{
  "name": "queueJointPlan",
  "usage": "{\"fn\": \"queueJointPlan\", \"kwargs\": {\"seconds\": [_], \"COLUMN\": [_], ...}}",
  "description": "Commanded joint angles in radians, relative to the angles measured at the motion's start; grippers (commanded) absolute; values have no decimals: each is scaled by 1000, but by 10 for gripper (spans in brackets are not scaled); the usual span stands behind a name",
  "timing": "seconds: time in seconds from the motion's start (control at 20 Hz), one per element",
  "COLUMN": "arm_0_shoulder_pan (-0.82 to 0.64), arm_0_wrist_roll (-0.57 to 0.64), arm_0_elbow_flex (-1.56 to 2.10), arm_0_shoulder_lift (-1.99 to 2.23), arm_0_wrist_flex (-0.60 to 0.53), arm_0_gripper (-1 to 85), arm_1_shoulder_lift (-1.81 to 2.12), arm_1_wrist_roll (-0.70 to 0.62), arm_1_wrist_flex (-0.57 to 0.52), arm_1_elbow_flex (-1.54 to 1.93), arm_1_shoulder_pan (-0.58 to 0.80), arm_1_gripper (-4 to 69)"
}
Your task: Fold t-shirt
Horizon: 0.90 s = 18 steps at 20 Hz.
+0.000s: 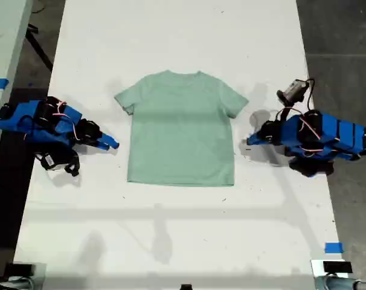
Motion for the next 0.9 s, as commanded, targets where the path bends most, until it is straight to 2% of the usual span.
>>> {"fn": "queueJointPlan", "kwargs": {"seconds": [0.0, 0.65, 0.85], "arm_0_shoulder_pan": [9, 9, 9], "arm_0_wrist_roll": [6, 6, 6], "arm_0_elbow_flex": [-8, -8, -8], "arm_0_shoulder_lift": [3, 3, 3], "arm_0_wrist_flex": [2, 2, 2], "arm_0_gripper": [173, 173, 173], "arm_1_shoulder_lift": [3, 3, 3], "arm_1_wrist_roll": [-14, -18, 23], "arm_1_wrist_flex": [6, 6, 6], "arm_1_elbow_flex": [-5, -5, -5], "arm_1_shoulder_pan": [6, 14, 15], "arm_1_gripper": [29, 29, 29]}}
